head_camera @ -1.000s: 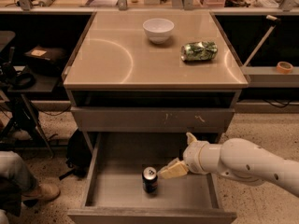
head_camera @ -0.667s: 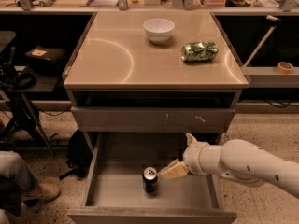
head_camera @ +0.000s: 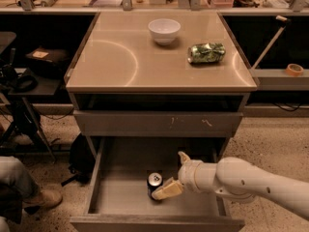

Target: Pick pepsi can from middle drawer and place on counter

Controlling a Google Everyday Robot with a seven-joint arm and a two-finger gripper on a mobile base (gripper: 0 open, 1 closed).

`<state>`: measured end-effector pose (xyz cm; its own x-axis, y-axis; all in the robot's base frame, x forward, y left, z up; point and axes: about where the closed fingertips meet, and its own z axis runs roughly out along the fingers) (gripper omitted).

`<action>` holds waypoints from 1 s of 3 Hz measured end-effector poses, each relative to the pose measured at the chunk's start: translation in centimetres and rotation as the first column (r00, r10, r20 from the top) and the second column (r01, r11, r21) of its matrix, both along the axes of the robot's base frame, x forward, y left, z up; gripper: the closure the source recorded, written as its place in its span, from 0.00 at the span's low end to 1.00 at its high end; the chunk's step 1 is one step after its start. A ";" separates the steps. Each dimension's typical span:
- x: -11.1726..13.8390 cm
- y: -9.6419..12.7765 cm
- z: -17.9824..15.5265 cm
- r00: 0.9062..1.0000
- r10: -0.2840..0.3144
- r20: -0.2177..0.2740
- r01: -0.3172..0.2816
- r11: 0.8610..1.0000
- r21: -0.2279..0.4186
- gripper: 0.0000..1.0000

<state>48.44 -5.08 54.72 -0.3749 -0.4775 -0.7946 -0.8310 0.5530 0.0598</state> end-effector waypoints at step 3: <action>-0.1 3.1 -5.4 1.000 -0.006 -0.026 0.008 0.996 0.089 0.00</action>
Offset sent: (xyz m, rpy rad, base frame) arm -0.0032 0.0226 -0.0249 0.0419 0.0077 0.0134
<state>48.30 -1.94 49.37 -0.3990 -0.4029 -0.8237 -0.8248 0.5503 0.1304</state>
